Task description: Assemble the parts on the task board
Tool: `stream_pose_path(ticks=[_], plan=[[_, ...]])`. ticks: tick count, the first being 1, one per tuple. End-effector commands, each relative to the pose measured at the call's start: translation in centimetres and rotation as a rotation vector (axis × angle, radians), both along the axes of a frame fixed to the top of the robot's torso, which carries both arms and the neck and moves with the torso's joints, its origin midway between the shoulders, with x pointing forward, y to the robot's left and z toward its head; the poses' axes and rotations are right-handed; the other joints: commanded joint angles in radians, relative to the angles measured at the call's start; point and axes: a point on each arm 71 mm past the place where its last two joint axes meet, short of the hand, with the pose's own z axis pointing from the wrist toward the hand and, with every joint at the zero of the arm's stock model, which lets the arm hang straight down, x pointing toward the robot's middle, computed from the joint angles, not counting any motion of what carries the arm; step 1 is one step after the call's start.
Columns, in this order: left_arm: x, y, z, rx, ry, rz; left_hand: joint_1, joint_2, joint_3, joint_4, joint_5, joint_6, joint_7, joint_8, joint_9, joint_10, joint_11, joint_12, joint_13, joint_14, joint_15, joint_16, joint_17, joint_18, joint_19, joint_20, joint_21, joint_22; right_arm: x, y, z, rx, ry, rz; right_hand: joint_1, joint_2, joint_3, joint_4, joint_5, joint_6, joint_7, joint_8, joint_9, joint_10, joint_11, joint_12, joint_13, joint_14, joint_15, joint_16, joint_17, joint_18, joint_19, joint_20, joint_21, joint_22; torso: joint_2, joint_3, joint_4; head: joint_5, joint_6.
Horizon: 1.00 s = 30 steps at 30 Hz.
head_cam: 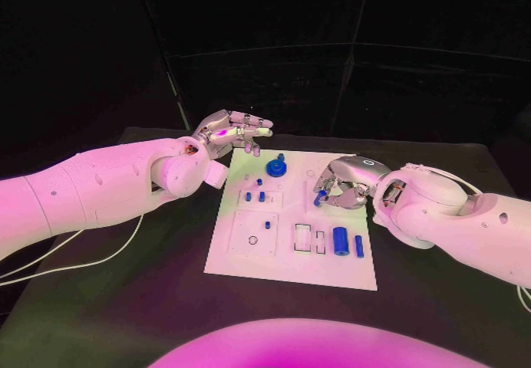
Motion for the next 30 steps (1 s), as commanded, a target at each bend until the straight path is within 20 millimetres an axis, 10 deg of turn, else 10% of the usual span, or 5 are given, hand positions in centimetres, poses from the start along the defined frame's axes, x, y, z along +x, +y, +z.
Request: stream_pose_path(ticks=[1,14,30], plan=[[0.0,-0.1,0.2,-0.008,-0.011,-0.007,0.004,0.007,-0.005,0.001,0.0,-0.003,0.0,0.004,0.0,-0.004,0.0,0.005,0.0,-0.007,-0.003,0.002,-0.002,0.014,-0.006,0.002,-0.007,-0.002,-0.7,0.5,1.0,0.089,-0.027,0.006,0.011,-0.003,0.008,-0.001,-0.005,0.007,-0.002,0.005,-0.001,0.006,0.0,-0.005,0.0,0.018,-0.007,0.007,0.002,0.001,0.007,0.001,0.007,0.002,0.001,0.0021,-0.001,0.001,0.003],[0.0,-0.6,0.2,-0.012,-0.01,-0.017,0.003,0.009,-0.005,0.002,0.0,-0.003,0.0,0.004,0.0,-0.004,0.0,0.006,0.0,-0.007,-0.002,0.003,-0.002,0.014,-0.006,0.002,-0.007,-0.002,-3.1,6.4,1.9,0.217,0.032,0.166,0.012,-0.006,0.019,-0.008,-0.002,0.006,-0.001,0.002,-0.002,0.006,0.002,-0.013,0.0,0.018,-0.006,0.006,-0.001,0.0,0.007,0.001,0.008,0.003,0.004,0.0007,0.0045,0.001,0.002],[-0.2,-1.4,0.3,-0.02,-0.011,-0.036,0.003,0.01,-0.006,0.003,0.0,-0.004,0.0,0.005,0.0,-0.005,0.0,0.007,0.0,-0.007,-0.002,0.003,-0.002,0.014,-0.006,0.003,-0.007,-0.002,-4.3,11.5,-1.5,0.194,0.092,0.288,0.011,-0.007,0.028,-0.012,0.002,0.004,0.001,-0.002,-0.004,0.005,0.004,-0.02,-0.001,0.018,-0.005,0.006,-0.002,0.001,0.006,0.002,0.008,0.001,0.003,0.0005,0.0033,0.027,-0.013]])
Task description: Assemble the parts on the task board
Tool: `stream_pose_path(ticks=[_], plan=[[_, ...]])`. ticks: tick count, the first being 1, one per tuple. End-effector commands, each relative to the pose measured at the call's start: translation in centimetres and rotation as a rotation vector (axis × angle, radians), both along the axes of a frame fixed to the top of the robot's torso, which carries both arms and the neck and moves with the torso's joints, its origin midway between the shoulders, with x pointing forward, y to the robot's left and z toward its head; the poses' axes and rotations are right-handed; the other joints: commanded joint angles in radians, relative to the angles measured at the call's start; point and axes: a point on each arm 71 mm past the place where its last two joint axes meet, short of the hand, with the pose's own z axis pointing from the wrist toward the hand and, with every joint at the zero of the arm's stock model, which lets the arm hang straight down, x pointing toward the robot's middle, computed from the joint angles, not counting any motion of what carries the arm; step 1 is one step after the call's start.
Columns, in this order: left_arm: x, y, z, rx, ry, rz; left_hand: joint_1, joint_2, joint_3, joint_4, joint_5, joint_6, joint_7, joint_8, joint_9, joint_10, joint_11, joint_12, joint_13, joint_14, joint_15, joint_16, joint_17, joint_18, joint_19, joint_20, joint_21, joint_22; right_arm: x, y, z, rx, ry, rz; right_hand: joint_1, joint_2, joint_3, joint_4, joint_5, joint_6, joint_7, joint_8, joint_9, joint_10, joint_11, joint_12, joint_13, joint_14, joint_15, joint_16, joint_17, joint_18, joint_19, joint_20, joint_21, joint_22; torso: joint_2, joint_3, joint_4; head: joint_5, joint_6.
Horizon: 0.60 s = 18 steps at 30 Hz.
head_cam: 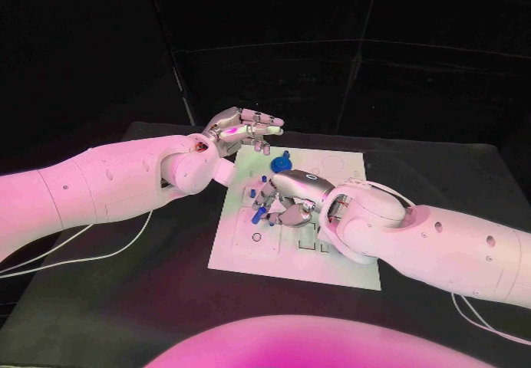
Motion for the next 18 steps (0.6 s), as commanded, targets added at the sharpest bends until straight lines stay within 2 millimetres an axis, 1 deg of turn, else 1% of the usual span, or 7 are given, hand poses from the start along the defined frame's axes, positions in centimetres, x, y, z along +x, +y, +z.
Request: stream_pose_path(ticks=[1,4,8,9,12,18], plan=[[0.0,-0.2,0.2,-0.01,-0.011,-0.01,0.003,0.01,-0.006,0.003,0.0,-0.004,0.0,0.005,0.0,-0.005,0.0,0.007,0.0,-0.007,-0.002,0.003,-0.001,0.014,-0.006,0.003,-0.004,-0.001,-0.2,0.3,-0.8,-0.038,-0.001,0.045,0.008,-0.004,0.004,0.0,0.004,0.001,0.005,0.0,-0.001,0.005,0.004,-0.003,0.0,0.018,-0.005,0.006,-0.001,0.001,0.006,0.002,0.004,-0.001,0.0,0.002,-0.001,0.007,-0.004],[0.0,-0.2,0.2,-0.01,-0.012,-0.009,0.003,0.01,-0.006,0.003,0.0,-0.004,0.0,0.005,0.0,-0.005,0.0,0.007,0.0,-0.007,-0.002,0.003,-0.001,0.014,-0.006,0.003,-0.004,-0.001,-0.2,0.4,-1.5,-0.066,0.014,0.053,0.003,-0.006,0.005,0.001,0.004,0.0,0.006,-0.001,-0.001,0.005,0.005,-0.006,0.0,0.017,-0.004,0.005,-0.005,0.001,0.004,0.003,0.003,-0.003,0.0,0.0027,0.0001,0.01,-0.006],[0.0,-0.2,0.2,-0.01,-0.012,-0.009,0.002,0.011,-0.007,0.004,0.0,-0.004,0.0,0.005,0.0,-0.005,0.0,0.008,0.0,-0.007,-0.002,0.003,-0.002,0.014,-0.006,0.003,-0.004,-0.002,-0.2,0.6,-2.1,-0.085,0.026,0.059,0.002,-0.006,0.005,0.001,0.004,0.0,0.006,-0.001,-0.001,0.005,0.005,-0.006,0.0,0.017,-0.004,0.004,-0.006,0.001,0.004,0.003,0.003,-0.003,0.001,0.0029,-0.001,0.013,-0.006],[0.0,-0.2,0.2,-0.01,-0.012,-0.009,0.002,0.011,-0.007,0.004,0.0,-0.004,0.0,0.005,0.0,-0.005,0.0,0.008,0.0,-0.007,-0.002,0.003,-0.002,0.014,-0.006,0.003,-0.004,-0.002,-0.2,0.6,-2.2,-0.089,0.029,0.061,0.002,-0.006,0.005,0.001,0.004,0.0,0.006,-0.001,-0.001,0.005,0.005,-0.006,0.0,0.017,-0.004,0.004,-0.006,0.001,0.004,0.003,0.003,-0.002,0.0,0.0023,-0.0023,0.015,-0.007],[0.1,-0.2,0.2,-0.01,-0.012,-0.009,0.002,0.011,-0.007,0.004,0.0,-0.004,0.0,0.005,0.0,-0.005,0.0,0.008,0.0,-0.007,-0.002,0.003,-0.002,0.014,-0.006,0.003,-0.004,-0.002,-0.3,0.7,-2.3,-0.095,0.033,0.063,0.002,-0.006,0.005,0.001,0.004,0.0,0.006,-0.001,-0.001,0.005,0.005,-0.006,0.0,0.017,-0.004,0.004,-0.006,0.001,0.004,0.003,0.003,-0.002,0.001,0.0028,-0.0025,0.016,-0.008],[0.1,-0.3,0.2,-0.01,-0.012,-0.011,0.002,0.011,-0.007,0.004,0.0,-0.004,0.0,0.005,0.0,-0.005,0.0,0.008,0.0,-0.007,-0.002,0.003,-0.002,0.014,-0.006,0.003,-0.004,-0.002,-0.2,0.9,-2.7,-0.123,0.043,0.069,0.002,-0.006,0.006,0.001,0.004,0.0,0.006,-0.002,-0.001,0.005,0.005,-0.007,0.0,0.017,-0.004,0.005,-0.005,0.001,0.004,0.003,0.003,-0.003,0.0,0.0017,-0.0023,0.017,-0.012]])
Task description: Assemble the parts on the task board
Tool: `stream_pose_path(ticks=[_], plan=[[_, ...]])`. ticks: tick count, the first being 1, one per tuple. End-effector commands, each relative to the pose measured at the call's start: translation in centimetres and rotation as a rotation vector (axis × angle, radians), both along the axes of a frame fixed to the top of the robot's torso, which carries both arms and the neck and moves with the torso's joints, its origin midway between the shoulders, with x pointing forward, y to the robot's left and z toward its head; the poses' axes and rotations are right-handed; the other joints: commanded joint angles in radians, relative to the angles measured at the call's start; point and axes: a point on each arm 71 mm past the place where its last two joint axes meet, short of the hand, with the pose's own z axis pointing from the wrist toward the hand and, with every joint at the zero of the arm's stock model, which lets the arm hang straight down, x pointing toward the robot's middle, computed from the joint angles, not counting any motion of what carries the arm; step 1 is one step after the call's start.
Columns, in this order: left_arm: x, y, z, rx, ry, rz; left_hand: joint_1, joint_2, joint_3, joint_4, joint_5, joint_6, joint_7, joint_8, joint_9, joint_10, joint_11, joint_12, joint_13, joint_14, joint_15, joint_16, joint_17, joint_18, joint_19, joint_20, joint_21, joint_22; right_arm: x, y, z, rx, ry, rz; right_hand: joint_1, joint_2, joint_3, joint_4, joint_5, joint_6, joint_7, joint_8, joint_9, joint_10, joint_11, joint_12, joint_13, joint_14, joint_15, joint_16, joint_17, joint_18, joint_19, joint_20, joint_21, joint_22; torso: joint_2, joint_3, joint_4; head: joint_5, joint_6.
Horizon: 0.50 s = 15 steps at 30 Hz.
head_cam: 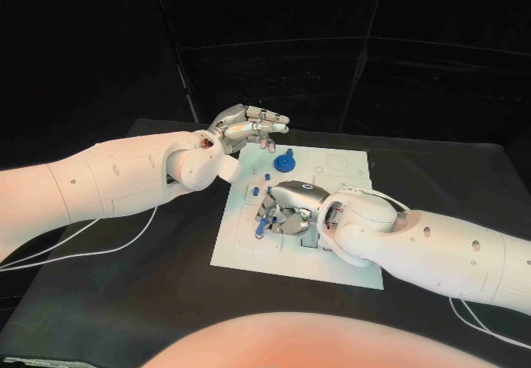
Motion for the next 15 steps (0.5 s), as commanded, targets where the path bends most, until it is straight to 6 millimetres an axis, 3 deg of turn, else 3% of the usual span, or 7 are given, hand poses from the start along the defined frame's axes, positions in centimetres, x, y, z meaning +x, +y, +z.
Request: stream_pose_path(ticks=[1,15], plan=[[0.03,-0.14,0.2,-0.01,-0.012,-0.01,0.002,0.011,-0.003,0.0,0.0,-0.004,0.0,0.005,0.0,-0.005,0.0,0.001,0.0,-0.007,-0.002,0.003,-0.001,0.014,-0.006,0.003,-0.004,-0.002,-0.13,0.2,-0.21,-0.038,0.006,0.026,0.002,-0.006,0.006,0.001,0.003,0.001,0.006,-0.001,-0.001,0.005,0.005,-0.007,0.0,0.017,-0.004,0.005,0.0,0.001,0.004,0.003,0.003,-0.002,0.0,-0.0007,0.0003,0.001,-0.003],[0.02,-0.14,0.19,-0.01,-0.01,-0.011,0.001,0.011,-0.005,0.001,0.0,-0.005,0.001,0.005,-0.001,-0.007,0.001,0.002,0.0,-0.007,-0.002,0.004,-0.001,0.014,-0.005,0.003,-0.005,-0.002,0.1,0.31,-0.46,-0.061,-0.01,0.011,-0.001,-0.005,0.007,0.002,0.003,0.001,0.006,-0.001,-0.001,0.006,0.005,-0.008,0.001,0.016,-0.004,0.004,-0.002,0.001,0.003,0.003,0.002,-0.003,-0.001,-0.001,0.0008,0.005,-0.007]])
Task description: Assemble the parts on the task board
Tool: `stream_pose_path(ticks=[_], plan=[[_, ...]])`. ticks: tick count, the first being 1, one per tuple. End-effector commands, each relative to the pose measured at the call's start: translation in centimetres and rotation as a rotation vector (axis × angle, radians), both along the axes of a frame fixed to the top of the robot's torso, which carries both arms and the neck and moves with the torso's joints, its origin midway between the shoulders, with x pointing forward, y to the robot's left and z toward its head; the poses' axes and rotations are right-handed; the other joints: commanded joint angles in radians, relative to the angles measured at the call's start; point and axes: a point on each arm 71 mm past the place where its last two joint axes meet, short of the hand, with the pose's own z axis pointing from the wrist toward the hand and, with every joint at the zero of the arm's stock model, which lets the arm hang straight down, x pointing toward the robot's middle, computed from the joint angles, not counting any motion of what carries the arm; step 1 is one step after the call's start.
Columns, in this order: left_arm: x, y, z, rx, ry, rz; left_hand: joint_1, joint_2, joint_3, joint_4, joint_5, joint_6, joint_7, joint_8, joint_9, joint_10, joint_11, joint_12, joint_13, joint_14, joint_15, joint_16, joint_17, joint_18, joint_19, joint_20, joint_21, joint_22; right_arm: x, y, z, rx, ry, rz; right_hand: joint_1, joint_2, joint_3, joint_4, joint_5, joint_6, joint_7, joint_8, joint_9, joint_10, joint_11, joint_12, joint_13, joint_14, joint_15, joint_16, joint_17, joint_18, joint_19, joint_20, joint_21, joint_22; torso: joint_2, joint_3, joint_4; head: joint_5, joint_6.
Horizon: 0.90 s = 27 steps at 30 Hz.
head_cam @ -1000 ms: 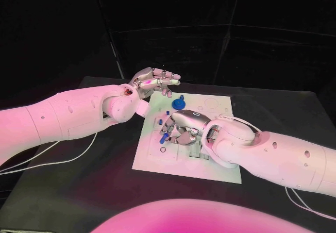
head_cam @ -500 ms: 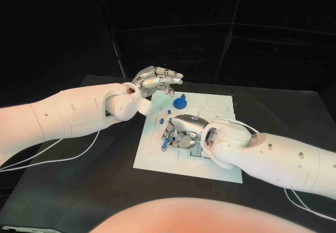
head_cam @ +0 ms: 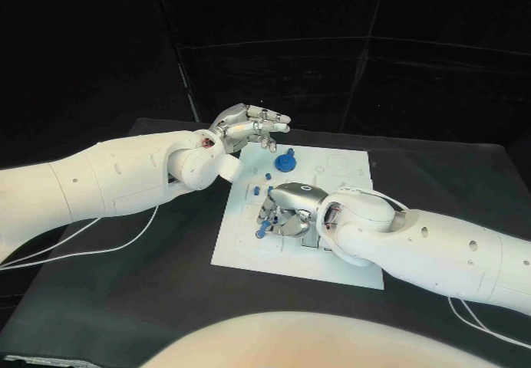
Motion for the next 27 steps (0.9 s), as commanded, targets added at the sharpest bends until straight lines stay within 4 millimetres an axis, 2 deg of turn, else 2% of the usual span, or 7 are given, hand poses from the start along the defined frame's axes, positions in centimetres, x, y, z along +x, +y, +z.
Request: stream_pose_path(ticks=[1,4,20,23,27], plan=[[0.0,-0.1,0.2,-0.009,-0.01,-0.01,0.0,0.011,-0.005,0.001,0.0,-0.005,0.001,0.005,-0.001,-0.007,0.001,0.002,0.0,-0.007,-0.002,0.004,-0.001,0.014,-0.005,0.003,-0.005,-0.001,0.0,0.1,0.0,-0.02,-0.014,-0.002,-0.001,-0.005,0.007,0.001,0.003,0.001,0.006,-0.001,0.0,0.003,0.001,-0.004,0.001,0.016,-0.004,0.004,-0.002,0.001,0.003,0.003,0.002,-0.002,0.0,0.0001,0.0,0.001,0.0],[0.0,0.0,0.2,-0.009,-0.01,-0.009,0.0,0.011,-0.005,0.001,0.0,-0.005,0.001,0.005,-0.001,-0.007,0.001,0.002,0.0,-0.007,-0.002,0.004,-0.001,0.014,-0.005,0.003,-0.005,-0.001,0.0,0.2,-0.2,-0.027,-0.017,-0.003,-0.002,-0.005,0.008,0.002,0.003,0.001,0.006,-0.001,0.0,0.002,0.002,-0.005,0.001,0.016,-0.004,0.004,-0.003,0.002,0.002,0.003,0.002,-0.002,0.0,-0.0001,-0.0014,0.001,0.001],[-0.1,0.0,0.2,-0.01,-0.009,-0.011,0.0,0.011,-0.005,0.001,0.0,-0.005,0.001,0.005,-0.001,-0.007,0.001,0.002,0.0,-0.007,-0.002,0.004,-0.001,0.014,-0.005,0.003,-0.005,-0.001,-0.5,0.8,-1.0,-0.059,-0.044,0.01,-0.004,-0.003,0.011,0.002,0.003,0.001,0.006,-0.002,0.0,0.002,0.001,-0.007,0.001,0.016,-0.003,0.003,-0.004,0.002,0.001,0.004,0.0,-0.005,-0.001,0.0003,0.0005,0.003,0.0],[-0.1,0.0,0.2,-0.01,-0.009,-0.011,0.0,0.011,-0.005,0.001,0.0,-0.005,0.001,0.005,-0.001,-0.007,0.001,0.002,0.0,-0.007,-0.002,0.004,-0.001,0.014,-0.005,0.003,-0.005,-0.001,-0.6,1.0,-1.0,-0.056,-0.045,0.017,-0.014,-0.012,0.011,0.002,0.004,-0.007,0.009,-0.008,-0.002,-0.003,0.004,-0.015,0.0,0.015,-0.001,0.003,-0.004,0.002,-0.002,0.005,-0.001,-0.006,-0.001,0.0004,0.0002,0.004,0.0],[-0.1,0.0,0.2,-0.01,-0.009,-0.012,0.0,0.011,-0.005,0.001,0.0,-0.005,0.001,0.005,-0.001,-0.007,0.001,0.002,0.0,-0.007,-0.002,0.004,-0.001,0.014,-0.005,0.003,-0.005,-0.001,-0.7,1.2,-0.9,-0.051,-0.048,0.023,-0.052,-0.037,-0.002,0.014,0.015,-0.039,0.022,-0.021,-0.005,-0.046,0.02,-0.045,-0.005,0.015,0.011,0.006,-0.002,0.002,-0.008,0.013,-0.005,-0.013,-0.001,0.0003,0.0,0.004,0.0]])
